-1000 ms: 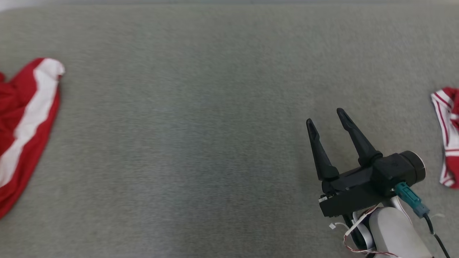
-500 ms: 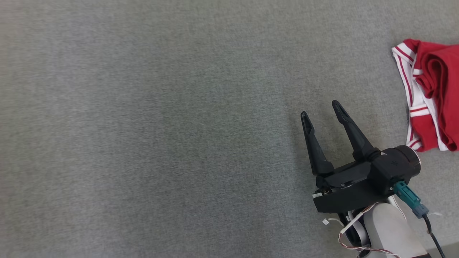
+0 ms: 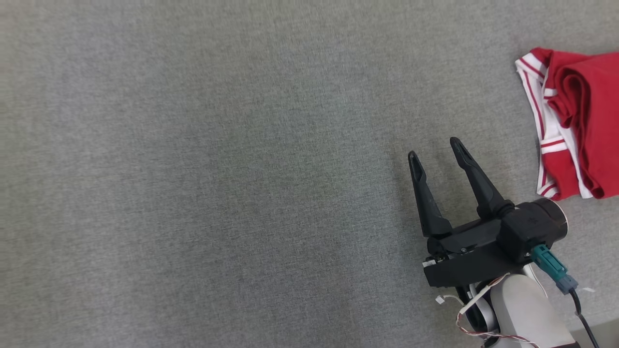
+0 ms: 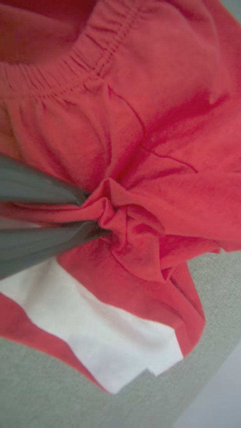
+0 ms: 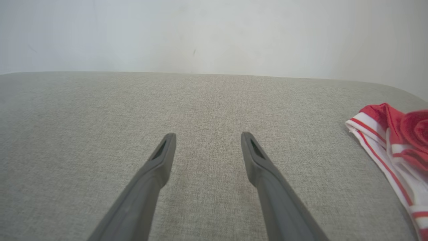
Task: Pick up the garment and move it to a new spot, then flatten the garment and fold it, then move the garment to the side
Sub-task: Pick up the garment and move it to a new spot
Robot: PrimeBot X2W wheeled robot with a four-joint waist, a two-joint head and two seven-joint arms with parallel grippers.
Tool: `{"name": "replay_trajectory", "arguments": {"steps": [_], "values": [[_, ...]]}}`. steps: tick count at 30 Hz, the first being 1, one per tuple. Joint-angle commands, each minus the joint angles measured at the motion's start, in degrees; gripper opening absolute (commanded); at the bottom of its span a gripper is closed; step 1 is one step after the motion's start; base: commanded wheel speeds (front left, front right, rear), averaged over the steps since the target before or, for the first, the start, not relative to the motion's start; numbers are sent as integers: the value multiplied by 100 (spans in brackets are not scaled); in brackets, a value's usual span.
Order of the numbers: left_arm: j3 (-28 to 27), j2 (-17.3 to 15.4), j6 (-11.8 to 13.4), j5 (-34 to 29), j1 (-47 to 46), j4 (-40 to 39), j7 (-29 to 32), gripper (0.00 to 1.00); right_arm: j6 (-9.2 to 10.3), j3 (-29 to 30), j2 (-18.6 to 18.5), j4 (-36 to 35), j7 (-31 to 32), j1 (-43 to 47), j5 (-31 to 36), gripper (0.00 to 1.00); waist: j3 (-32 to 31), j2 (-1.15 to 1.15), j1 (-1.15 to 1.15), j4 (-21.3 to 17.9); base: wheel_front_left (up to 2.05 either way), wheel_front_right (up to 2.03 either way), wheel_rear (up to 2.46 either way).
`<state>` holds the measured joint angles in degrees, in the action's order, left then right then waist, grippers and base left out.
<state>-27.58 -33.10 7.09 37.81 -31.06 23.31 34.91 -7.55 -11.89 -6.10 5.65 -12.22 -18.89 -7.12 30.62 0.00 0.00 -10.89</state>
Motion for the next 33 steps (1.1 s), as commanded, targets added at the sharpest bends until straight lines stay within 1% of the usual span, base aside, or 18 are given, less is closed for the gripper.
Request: {"name": "replay_trajectory", "arguments": {"steps": [1,5,8,9,11,16,19,23,26,28,32,33], "values": [[76,121,-37,-6,136,39,13,0,14,8,13,20,-35,1,-18,100,-152,0,0,83,0,0,0],[106,96,-213,27,107,-184,-138,0,14,86,8,90,-49,82,-31,100,-473,0,0,226,0,0,0],[246,70,-382,13,14,-385,-179,0,14,145,-7,187,-52,170,-44,100,-805,0,0,352,0,0,0],[328,25,-483,-23,-28,-589,-202,0,14,155,4,233,-58,202,-50,100,-1041,0,0,398,0,0,0],[442,46,-573,-52,-60,-776,-228,0,14,179,33,307,-69,291,-83,100,-1311,0,0,437,0,0,0],[800,138,-760,-27,-148,-1392,-34,0,14,175,99,459,-80,484,-165,100,-1885,0,0,418,0,0,0],[1082,238,-811,41,-240,-1800,191,0,14,102,134,541,-80,579,-191,100,-2155,0,0,342,0,0,0],[1600,485,-858,92,-356,-2298,529,0,14,56,173,598,-89,661,-213,100,-2414,0,0,160,0,0,0],[2063,814,-840,138,-449,-2612,736,0,14,96,206,598,-97,727,-251,100,-2507,0,0,-7,0,0,0],[2388,970,-842,63,-469,-2760,865,0,14,104,227,608,-98,759,-267,100,-2524,0,0,-145,0,0,0],[2995,1386,-914,115,-565,-2850,1058,0,14,61,268,604,-121,720,-298,100,-2452,0,0,-460,0,0,0],[3146,1434,-965,79,-559,-2820,1105,0,14,75,272,603,-133,716,-311,100,-2423,0,0,-540,0,0,0]]}}
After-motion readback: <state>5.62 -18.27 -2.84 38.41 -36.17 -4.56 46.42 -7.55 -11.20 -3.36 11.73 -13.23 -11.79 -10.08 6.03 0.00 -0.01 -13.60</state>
